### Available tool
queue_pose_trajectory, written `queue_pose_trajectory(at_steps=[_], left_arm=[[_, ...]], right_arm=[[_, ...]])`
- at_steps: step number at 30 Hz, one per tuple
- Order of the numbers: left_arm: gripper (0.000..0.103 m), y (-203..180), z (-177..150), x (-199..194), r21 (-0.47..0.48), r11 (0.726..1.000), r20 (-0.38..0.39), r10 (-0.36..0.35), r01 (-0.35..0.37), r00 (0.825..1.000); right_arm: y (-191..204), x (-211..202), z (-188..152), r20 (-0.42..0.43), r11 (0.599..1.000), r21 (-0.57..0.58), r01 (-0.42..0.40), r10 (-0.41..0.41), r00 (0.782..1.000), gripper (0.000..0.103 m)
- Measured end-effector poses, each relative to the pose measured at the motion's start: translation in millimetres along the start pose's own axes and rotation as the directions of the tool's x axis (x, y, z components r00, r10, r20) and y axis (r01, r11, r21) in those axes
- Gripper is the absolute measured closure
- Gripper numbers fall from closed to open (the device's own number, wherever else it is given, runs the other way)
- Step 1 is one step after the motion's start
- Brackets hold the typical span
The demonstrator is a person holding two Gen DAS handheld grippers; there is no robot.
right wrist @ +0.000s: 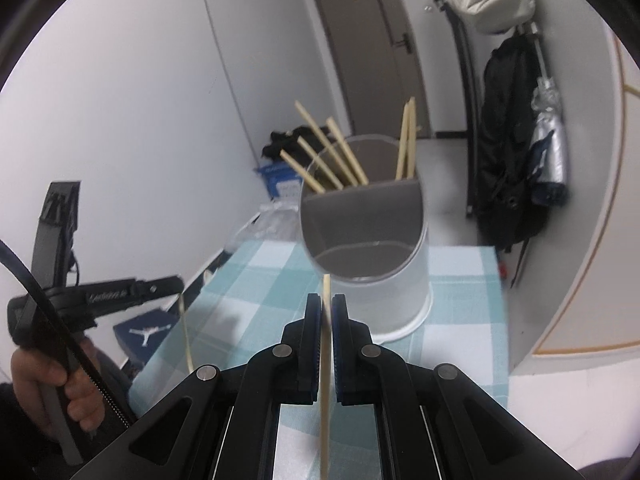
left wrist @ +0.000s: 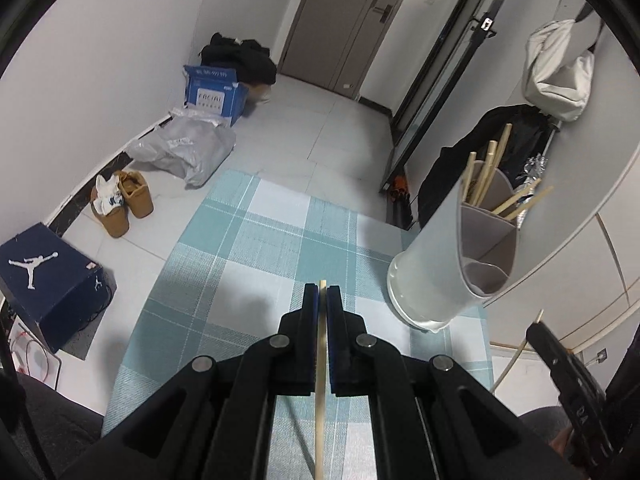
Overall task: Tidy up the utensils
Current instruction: 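Lift both held chopsticks up over the white holder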
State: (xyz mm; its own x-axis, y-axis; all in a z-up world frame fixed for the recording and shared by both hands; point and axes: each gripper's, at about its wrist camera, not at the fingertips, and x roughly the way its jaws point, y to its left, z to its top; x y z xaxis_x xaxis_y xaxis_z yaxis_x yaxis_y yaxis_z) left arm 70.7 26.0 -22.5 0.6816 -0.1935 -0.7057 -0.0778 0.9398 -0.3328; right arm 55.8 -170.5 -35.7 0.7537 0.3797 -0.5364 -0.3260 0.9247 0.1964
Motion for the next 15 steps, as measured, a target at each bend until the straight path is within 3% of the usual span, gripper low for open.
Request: queue_pose_trajectory(at_steps=[15], left_arm=[[0.103,-10.4,-6.9,-25.7,0.078,0.997,0.049,-0.027,0.024,0.998]], right_arm=[[17.1,-14.4,-2.3,0.026,0.999,-0.011,0.04,-0.04,0.999,0.099]])
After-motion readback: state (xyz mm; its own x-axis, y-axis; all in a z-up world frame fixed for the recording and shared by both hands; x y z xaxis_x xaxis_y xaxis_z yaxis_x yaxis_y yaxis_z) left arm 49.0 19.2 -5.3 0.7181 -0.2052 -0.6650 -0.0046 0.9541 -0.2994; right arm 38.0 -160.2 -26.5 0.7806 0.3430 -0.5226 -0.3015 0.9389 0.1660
